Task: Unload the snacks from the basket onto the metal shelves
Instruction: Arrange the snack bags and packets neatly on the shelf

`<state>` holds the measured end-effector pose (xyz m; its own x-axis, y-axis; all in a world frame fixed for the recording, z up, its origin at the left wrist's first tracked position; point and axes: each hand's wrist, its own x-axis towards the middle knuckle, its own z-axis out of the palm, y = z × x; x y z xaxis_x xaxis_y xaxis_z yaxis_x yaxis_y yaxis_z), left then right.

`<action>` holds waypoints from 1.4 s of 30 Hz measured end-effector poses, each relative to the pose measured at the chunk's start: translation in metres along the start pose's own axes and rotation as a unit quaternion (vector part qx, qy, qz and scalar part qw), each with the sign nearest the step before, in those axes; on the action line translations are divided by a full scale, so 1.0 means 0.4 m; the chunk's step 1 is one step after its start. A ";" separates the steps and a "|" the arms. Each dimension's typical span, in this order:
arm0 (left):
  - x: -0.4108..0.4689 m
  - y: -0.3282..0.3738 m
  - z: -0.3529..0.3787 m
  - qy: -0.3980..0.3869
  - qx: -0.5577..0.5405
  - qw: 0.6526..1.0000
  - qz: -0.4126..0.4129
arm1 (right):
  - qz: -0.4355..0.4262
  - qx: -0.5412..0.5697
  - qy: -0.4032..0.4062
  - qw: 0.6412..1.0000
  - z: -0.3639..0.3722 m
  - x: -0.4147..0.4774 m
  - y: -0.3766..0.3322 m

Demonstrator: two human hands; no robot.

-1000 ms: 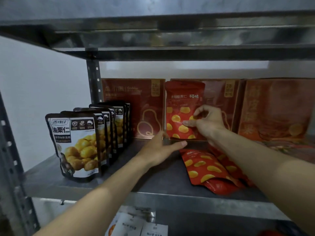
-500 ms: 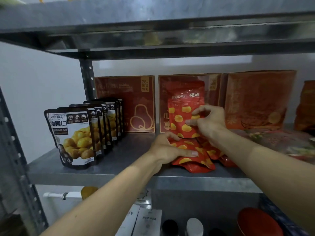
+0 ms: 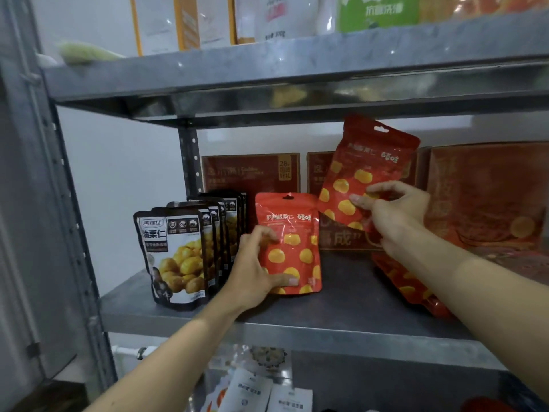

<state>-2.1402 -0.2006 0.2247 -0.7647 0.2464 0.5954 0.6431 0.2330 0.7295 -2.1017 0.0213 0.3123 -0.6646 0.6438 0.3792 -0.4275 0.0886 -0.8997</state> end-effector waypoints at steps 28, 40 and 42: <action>0.039 -0.082 -0.032 0.039 0.038 0.998 0.015 | 0.030 -0.082 -0.156 0.984 0.201 -0.044 0.277; 0.024 -0.071 -0.046 0.047 0.071 0.996 -0.013 | 0.033 -0.121 -0.131 0.984 0.130 -0.056 0.212; 0.010 -0.058 -0.052 0.047 0.087 0.995 -0.017 | 0.001 -0.152 -0.120 0.981 0.095 -0.071 0.176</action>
<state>-2.1590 -0.2246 0.2172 -0.7807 0.1480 0.6071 0.6084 0.4016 0.6845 -2.1362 -0.0195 0.2464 -0.8063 0.4496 0.3844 -0.2480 0.3331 -0.9097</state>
